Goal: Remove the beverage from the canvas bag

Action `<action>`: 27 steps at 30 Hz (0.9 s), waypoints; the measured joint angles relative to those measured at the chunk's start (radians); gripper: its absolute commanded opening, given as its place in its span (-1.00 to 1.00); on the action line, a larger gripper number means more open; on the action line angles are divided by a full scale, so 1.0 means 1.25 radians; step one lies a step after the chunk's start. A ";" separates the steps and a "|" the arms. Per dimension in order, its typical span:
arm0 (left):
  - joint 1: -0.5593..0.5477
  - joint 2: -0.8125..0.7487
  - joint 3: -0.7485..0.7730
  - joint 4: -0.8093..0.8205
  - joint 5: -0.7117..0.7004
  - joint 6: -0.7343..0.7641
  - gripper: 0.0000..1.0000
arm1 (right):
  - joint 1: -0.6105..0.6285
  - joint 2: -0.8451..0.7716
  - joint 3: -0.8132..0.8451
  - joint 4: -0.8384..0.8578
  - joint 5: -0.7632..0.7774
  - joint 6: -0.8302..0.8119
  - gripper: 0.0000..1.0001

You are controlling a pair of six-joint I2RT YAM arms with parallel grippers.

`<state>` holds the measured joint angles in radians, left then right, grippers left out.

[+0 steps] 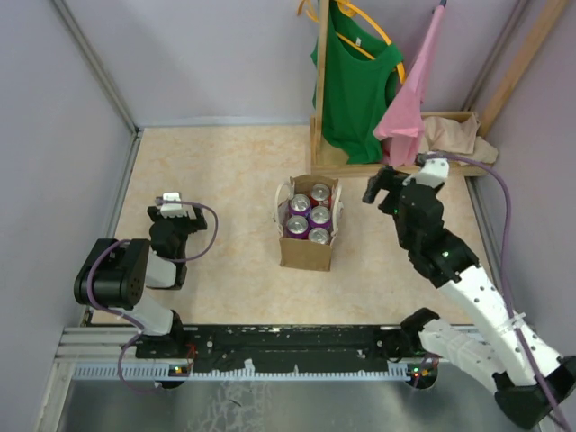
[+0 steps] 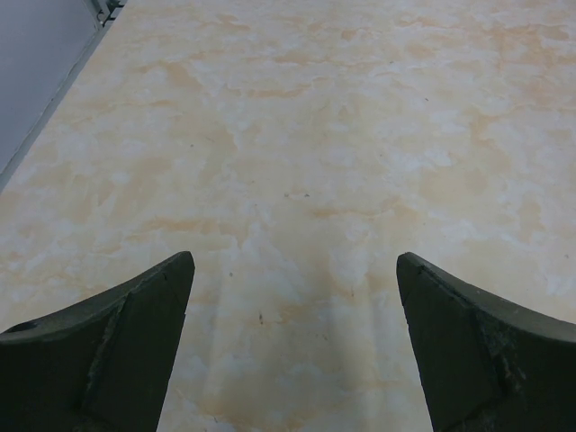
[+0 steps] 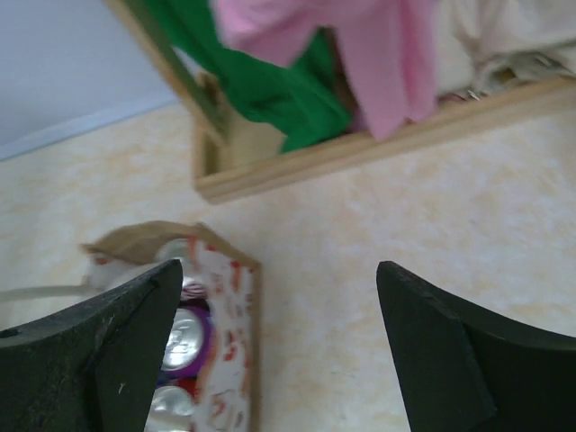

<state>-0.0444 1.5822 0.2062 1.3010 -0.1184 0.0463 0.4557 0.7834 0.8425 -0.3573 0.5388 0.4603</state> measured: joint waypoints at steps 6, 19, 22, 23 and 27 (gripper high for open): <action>0.000 0.000 0.001 0.000 0.000 0.000 1.00 | 0.333 0.119 0.174 0.076 0.130 -0.142 0.56; -0.004 0.000 0.004 0.000 0.000 0.000 1.00 | 0.398 0.429 0.334 0.136 0.110 -0.263 0.17; -0.004 0.000 0.004 0.000 0.000 0.000 1.00 | 0.399 0.467 0.356 0.118 0.096 -0.252 0.25; -0.004 0.000 0.004 0.000 0.000 0.000 1.00 | 0.399 0.477 0.360 0.111 0.094 -0.247 0.27; -0.004 0.000 0.004 0.000 0.000 0.000 1.00 | 0.396 0.502 0.365 0.077 0.094 -0.219 0.33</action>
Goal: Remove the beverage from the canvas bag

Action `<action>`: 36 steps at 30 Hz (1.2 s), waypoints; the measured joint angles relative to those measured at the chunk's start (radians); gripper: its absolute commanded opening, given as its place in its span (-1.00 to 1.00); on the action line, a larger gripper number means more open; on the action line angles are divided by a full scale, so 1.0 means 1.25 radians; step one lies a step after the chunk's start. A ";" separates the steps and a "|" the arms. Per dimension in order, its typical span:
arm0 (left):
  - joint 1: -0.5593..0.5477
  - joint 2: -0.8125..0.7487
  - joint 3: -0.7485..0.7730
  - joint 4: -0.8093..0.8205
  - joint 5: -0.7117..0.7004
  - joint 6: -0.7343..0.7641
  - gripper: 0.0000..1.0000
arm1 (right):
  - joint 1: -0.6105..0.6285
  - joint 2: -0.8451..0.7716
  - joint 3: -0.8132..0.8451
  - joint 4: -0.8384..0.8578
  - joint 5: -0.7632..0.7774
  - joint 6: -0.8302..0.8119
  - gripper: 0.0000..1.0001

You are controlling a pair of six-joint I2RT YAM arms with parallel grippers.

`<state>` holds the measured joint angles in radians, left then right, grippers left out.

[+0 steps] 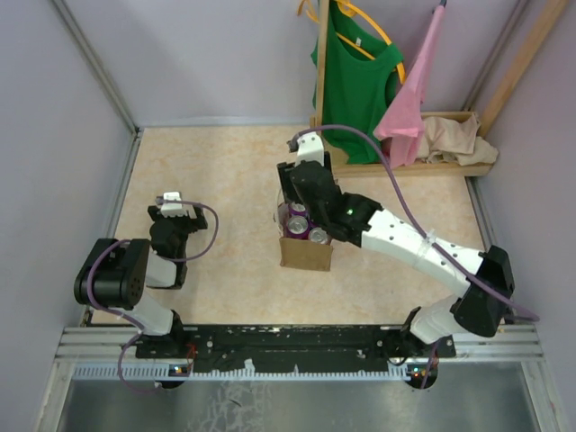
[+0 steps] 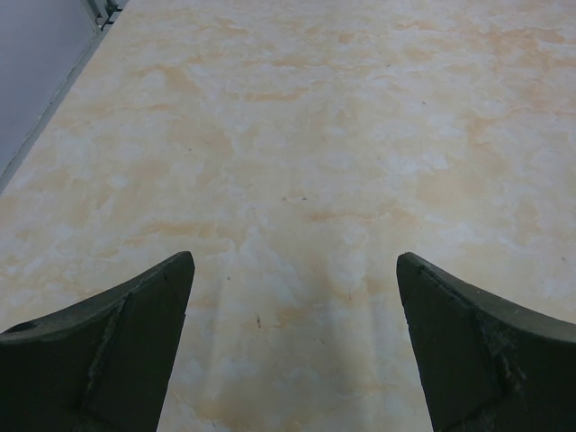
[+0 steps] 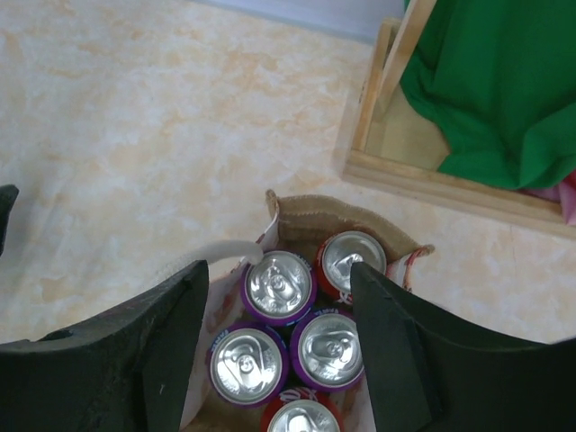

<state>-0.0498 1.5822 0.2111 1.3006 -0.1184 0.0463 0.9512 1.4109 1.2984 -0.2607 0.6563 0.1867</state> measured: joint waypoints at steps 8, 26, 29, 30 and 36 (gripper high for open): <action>0.000 0.000 0.000 0.000 0.000 0.000 1.00 | -0.112 0.028 -0.004 -0.073 -0.110 0.116 0.39; 0.000 0.000 0.000 0.000 0.000 0.000 1.00 | -0.173 0.111 -0.023 -0.087 -0.215 0.190 0.30; 0.000 0.000 0.000 0.000 0.000 0.000 1.00 | -0.173 0.112 -0.025 -0.094 -0.211 0.211 0.32; 0.000 0.000 0.000 0.000 0.000 0.000 1.00 | -0.173 0.112 -0.028 -0.096 -0.208 0.218 0.33; 0.000 0.000 0.000 0.000 0.000 0.000 1.00 | -0.173 0.119 -0.069 -0.116 -0.193 0.276 0.30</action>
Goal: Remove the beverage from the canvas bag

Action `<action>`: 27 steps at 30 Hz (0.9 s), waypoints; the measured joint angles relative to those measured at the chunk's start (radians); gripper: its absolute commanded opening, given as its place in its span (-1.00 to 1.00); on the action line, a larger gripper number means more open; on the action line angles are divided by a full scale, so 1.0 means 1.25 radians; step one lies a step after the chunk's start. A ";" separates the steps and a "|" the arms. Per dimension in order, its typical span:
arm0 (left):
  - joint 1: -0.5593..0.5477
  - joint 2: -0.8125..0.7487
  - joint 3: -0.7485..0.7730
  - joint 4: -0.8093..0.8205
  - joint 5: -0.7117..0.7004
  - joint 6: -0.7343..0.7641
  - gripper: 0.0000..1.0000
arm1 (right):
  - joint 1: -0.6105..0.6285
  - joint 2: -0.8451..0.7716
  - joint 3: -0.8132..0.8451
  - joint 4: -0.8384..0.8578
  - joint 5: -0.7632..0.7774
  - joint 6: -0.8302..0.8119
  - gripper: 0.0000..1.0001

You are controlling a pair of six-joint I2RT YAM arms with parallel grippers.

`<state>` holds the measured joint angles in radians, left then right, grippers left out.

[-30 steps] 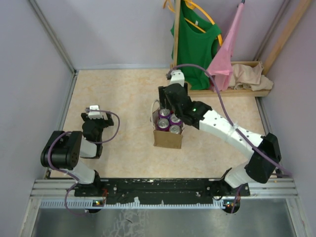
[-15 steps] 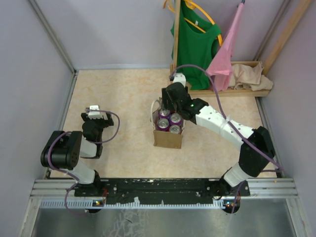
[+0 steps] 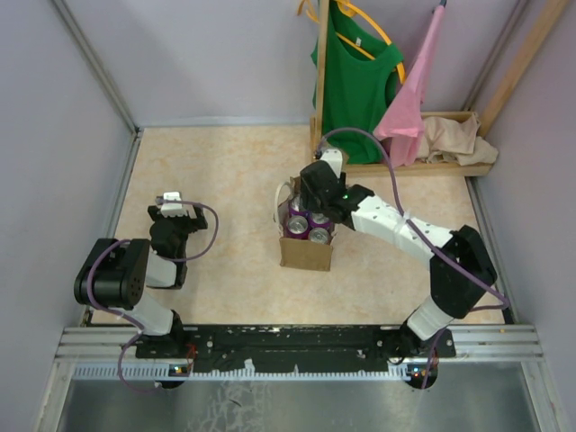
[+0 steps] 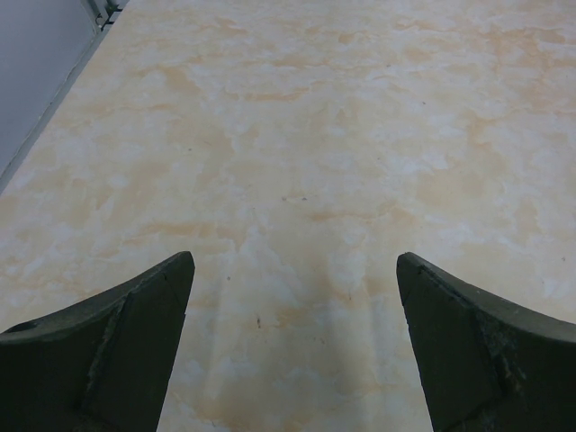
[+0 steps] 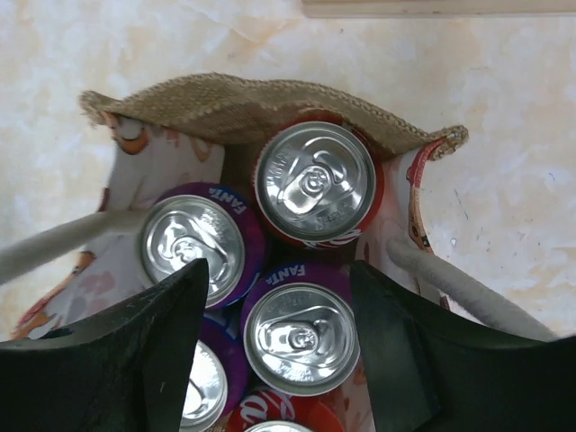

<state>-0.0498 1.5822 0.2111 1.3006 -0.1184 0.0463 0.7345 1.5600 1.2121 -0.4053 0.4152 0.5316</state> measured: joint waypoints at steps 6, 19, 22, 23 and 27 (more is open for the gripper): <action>0.000 0.000 0.000 0.000 0.000 0.000 1.00 | 0.000 0.027 -0.007 -0.023 0.039 0.061 0.43; 0.000 0.000 0.000 0.000 0.000 0.000 1.00 | 0.000 0.018 -0.035 0.013 0.086 0.193 0.54; 0.000 0.000 0.000 0.000 0.000 0.000 1.00 | 0.000 0.019 -0.033 0.011 0.103 0.217 0.54; 0.000 0.000 0.000 0.000 0.000 0.000 1.00 | 0.000 0.020 -0.030 0.009 0.109 0.224 0.54; 0.000 0.000 0.000 0.000 0.000 0.000 1.00 | 0.001 0.031 -0.007 -0.001 0.127 0.247 0.53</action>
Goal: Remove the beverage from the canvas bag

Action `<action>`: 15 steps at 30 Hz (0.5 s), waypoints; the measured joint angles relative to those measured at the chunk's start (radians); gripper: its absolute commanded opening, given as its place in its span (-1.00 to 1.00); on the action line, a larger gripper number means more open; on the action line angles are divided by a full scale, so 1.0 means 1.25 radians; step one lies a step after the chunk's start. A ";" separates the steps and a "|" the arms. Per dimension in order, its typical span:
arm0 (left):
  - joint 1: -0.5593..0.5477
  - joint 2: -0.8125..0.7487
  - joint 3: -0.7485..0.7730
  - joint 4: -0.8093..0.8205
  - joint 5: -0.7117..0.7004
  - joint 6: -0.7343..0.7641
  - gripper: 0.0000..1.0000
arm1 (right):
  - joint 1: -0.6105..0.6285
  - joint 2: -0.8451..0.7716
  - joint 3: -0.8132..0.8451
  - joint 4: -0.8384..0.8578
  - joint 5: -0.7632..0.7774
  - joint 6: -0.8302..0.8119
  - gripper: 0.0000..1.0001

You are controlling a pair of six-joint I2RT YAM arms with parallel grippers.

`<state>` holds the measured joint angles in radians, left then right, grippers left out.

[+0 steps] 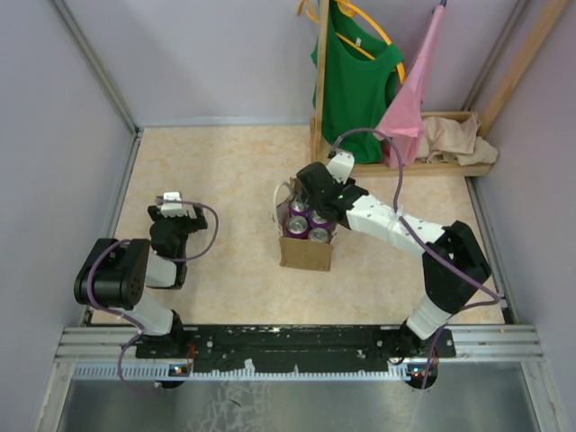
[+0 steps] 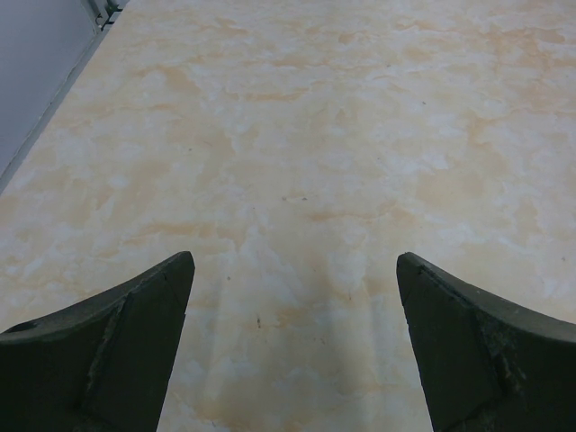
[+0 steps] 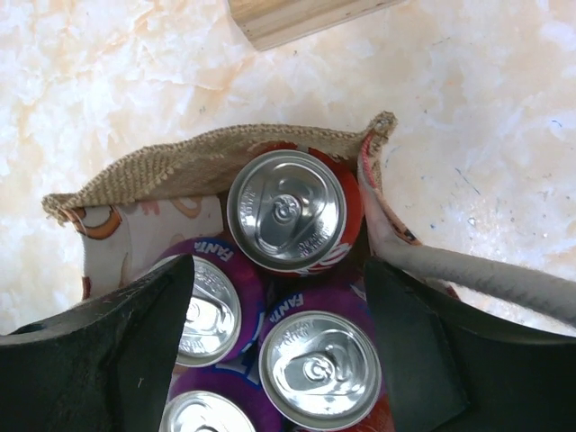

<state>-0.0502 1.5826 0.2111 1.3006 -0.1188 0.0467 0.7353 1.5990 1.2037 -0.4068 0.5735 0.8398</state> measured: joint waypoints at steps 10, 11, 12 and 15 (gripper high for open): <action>0.000 0.000 0.000 0.000 0.000 0.000 1.00 | 0.001 0.113 0.088 -0.037 0.063 0.012 0.51; 0.000 0.000 0.000 0.000 0.000 0.000 1.00 | 0.001 0.122 0.091 -0.041 0.071 0.014 0.51; 0.000 0.000 0.000 0.000 0.000 0.000 1.00 | 0.001 0.130 0.093 -0.040 0.077 0.017 0.51; 0.000 0.000 0.000 0.000 0.000 0.000 1.00 | 0.000 0.144 0.096 -0.043 0.089 0.033 0.51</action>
<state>-0.0502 1.5822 0.2111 1.3006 -0.1188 0.0471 0.7353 1.7790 1.3243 -0.4610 0.6849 0.8806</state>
